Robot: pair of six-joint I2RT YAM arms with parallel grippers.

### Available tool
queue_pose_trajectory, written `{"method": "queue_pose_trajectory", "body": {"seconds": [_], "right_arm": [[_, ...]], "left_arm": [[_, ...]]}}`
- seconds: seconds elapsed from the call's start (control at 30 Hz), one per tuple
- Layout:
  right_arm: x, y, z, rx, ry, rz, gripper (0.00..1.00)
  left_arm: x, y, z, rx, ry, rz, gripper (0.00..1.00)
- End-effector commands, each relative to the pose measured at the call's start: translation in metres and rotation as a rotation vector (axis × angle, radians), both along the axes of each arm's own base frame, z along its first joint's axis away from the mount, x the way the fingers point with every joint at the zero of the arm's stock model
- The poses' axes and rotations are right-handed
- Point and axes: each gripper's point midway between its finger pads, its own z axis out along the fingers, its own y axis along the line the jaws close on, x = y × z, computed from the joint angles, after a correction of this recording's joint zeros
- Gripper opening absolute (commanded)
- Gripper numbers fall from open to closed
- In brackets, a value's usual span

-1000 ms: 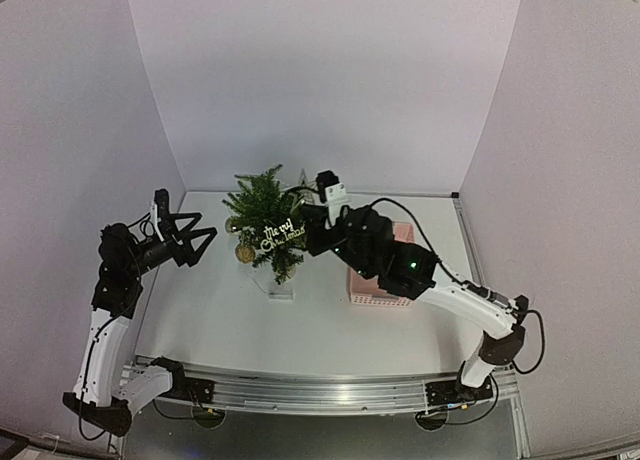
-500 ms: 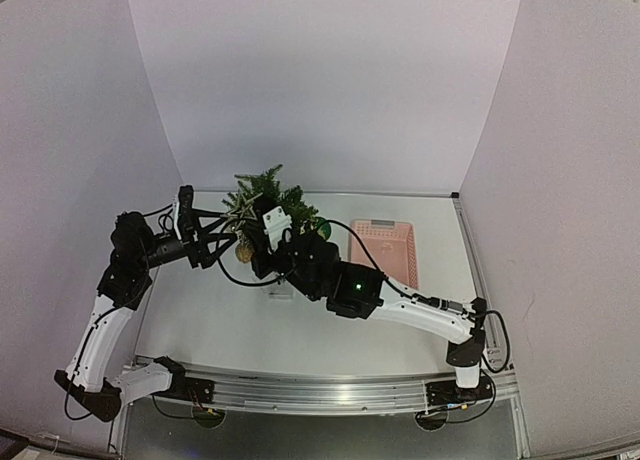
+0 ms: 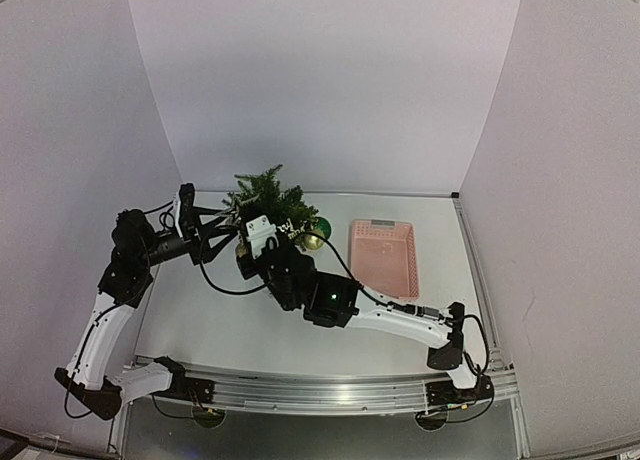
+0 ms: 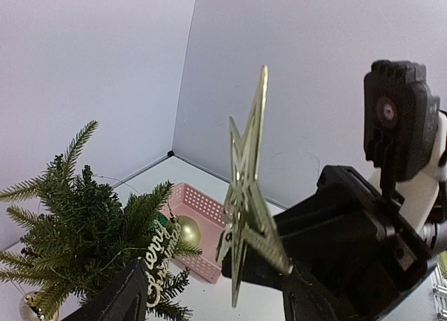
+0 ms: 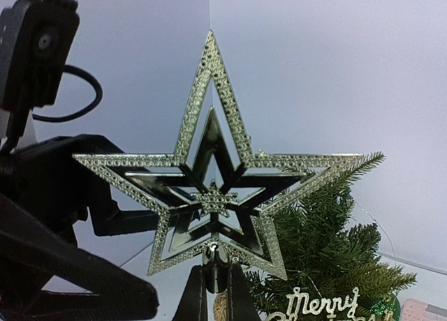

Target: Decorate the small christmas tree

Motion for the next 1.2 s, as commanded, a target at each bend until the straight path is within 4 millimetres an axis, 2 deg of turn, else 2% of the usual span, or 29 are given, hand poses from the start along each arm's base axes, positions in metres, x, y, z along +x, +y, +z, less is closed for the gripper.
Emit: {"method": "queue_pose_trajectory", "body": {"seconds": [0.0, 0.17, 0.3, 0.4, 0.5, 0.67, 0.8, 0.9, 0.97, 1.07, 1.17], "right_arm": [[-0.002, -0.006, 0.021, 0.040, -0.041, -0.050, 0.00], [-0.006, 0.002, 0.015, 0.025, -0.042, -0.017, 0.00], [-0.007, 0.005, 0.013, 0.027, -0.041, -0.006, 0.00], [-0.009, 0.010, 0.010, 0.016, -0.047, 0.019, 0.00], [-0.011, 0.013, 0.010, 0.015, -0.049, 0.034, 0.00], [-0.013, 0.017, 0.011, -0.010, -0.071, 0.066, 0.00], [-0.025, 0.027, 0.010, -0.051, -0.104, 0.192, 0.00], [-0.023, 0.018, 0.015, -0.050, -0.103, 0.209, 0.13], [-0.020, 0.011, 0.018, -0.048, -0.101, 0.230, 0.28], [-0.015, -0.003, 0.022, -0.026, -0.073, 0.282, 0.47], [-0.005, -0.026, 0.027, 0.012, -0.022, 0.331, 0.58]], "left_arm": [[0.002, 0.005, 0.030, -0.053, -0.066, 0.046, 0.63], [0.009, 0.005, 0.026, -0.054, -0.042, 0.062, 0.50], [0.008, 0.001, 0.018, -0.036, -0.023, 0.034, 0.35], [0.006, -0.003, 0.014, -0.028, -0.009, -0.001, 0.32], [0.000, -0.007, 0.017, -0.031, -0.015, -0.045, 0.26], [0.000, -0.005, 0.023, -0.038, -0.019, -0.030, 0.05], [0.002, -0.003, 0.034, -0.030, -0.083, -0.013, 0.00], [0.003, -0.003, 0.045, -0.018, -0.129, -0.007, 0.00], [0.003, -0.007, 0.046, 0.012, -0.158, -0.034, 0.00], [0.017, -0.011, 0.042, 0.084, -0.203, -0.031, 0.00], [0.029, -0.018, 0.039, 0.128, -0.227, -0.052, 0.00]]}}
